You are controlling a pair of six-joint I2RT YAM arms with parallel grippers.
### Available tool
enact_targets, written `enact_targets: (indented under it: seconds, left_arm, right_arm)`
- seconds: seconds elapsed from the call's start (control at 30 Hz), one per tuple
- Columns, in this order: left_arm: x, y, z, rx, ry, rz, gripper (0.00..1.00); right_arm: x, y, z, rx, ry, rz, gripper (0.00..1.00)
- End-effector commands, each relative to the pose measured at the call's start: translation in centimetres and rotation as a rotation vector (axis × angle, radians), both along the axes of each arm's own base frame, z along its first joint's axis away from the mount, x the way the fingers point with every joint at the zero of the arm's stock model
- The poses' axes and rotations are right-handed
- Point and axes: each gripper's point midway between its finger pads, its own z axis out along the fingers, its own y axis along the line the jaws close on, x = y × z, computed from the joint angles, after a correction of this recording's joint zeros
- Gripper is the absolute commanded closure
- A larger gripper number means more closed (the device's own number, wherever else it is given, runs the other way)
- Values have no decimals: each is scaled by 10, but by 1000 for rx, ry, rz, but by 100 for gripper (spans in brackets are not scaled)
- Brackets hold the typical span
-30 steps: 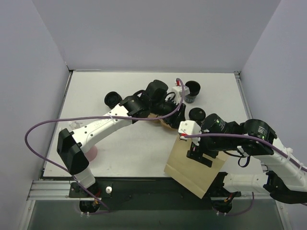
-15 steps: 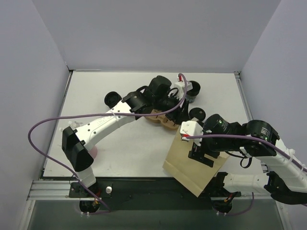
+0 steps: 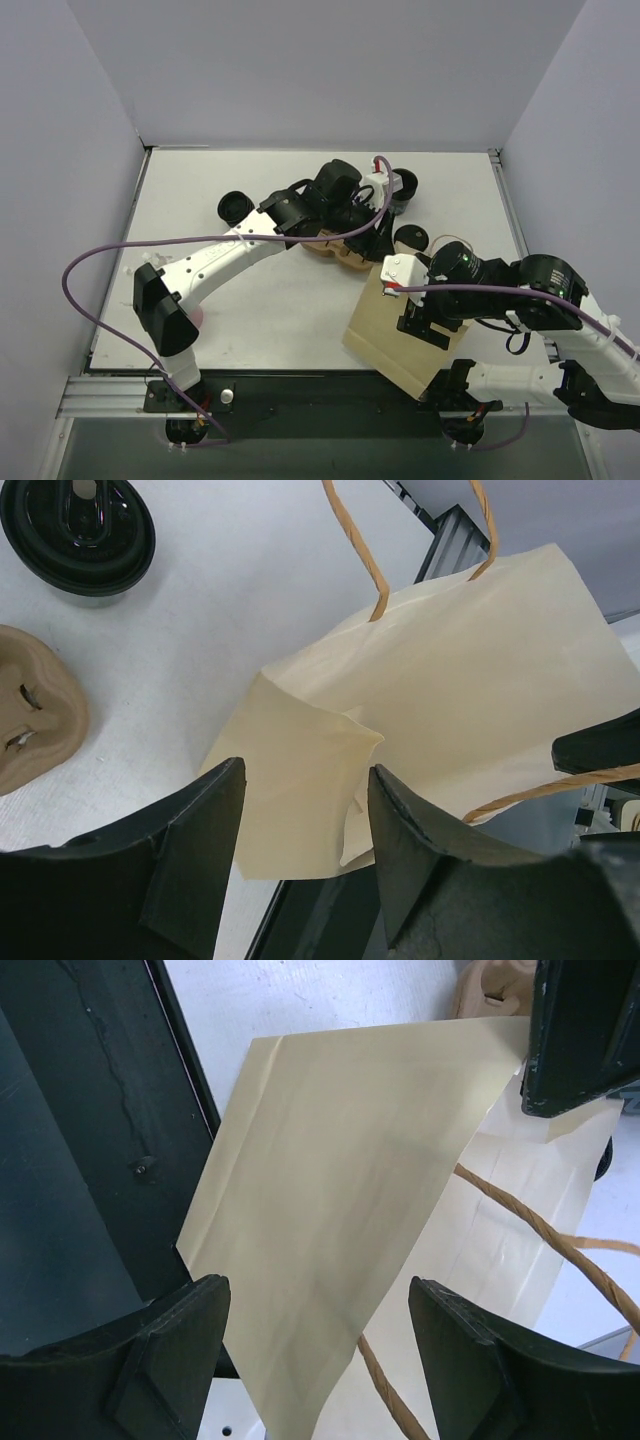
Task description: Pack the takeout coffee
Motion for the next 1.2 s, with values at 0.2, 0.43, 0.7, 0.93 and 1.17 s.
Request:
enact_targets:
  seconds: [0.2,0.43,0.7,0.93,1.17]
  left_arm:
    - [2,-10,9,-17,-67,-56,85]
    - [-14,-3,27,-57,-57,-96,100]
    - [-15,21,42,-96,-55,-45,100]
    - [-2,47,53,-136,-56,14,100]
    - [-4,57,53,-151,-58,13,100]
  right_arm:
    - [-4,-34,-15,-182,16,-14,27]
    - [11,-56,-7,-290,-72,-44,24]
    - [11,-65,-17,-351,-59,-116,24]
    - [8,-72,-31,-389,-37,-149,23]
    - [19,-61,-16,-312,-87,-202,23]
